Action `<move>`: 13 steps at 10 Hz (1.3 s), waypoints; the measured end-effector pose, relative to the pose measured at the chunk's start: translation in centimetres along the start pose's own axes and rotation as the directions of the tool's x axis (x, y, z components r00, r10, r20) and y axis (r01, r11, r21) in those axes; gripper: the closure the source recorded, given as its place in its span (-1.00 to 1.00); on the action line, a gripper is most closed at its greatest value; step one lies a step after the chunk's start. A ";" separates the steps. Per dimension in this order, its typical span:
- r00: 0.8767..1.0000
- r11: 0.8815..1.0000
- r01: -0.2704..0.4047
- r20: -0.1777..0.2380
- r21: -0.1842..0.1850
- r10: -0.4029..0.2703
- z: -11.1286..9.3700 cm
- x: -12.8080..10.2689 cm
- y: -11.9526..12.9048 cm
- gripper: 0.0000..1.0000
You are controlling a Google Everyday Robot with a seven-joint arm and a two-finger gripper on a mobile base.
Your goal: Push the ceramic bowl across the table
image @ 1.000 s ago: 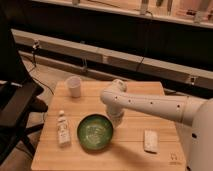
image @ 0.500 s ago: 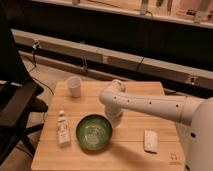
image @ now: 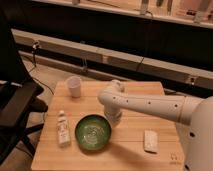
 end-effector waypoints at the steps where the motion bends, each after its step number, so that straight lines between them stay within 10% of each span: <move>1: 1.000 1.000 0.009 0.001 0.000 -0.009 0.0 -0.2 -0.1 1.00; 13: 0.996 0.996 0.087 0.009 0.001 -0.087 0.0 -1.7 -0.9 1.00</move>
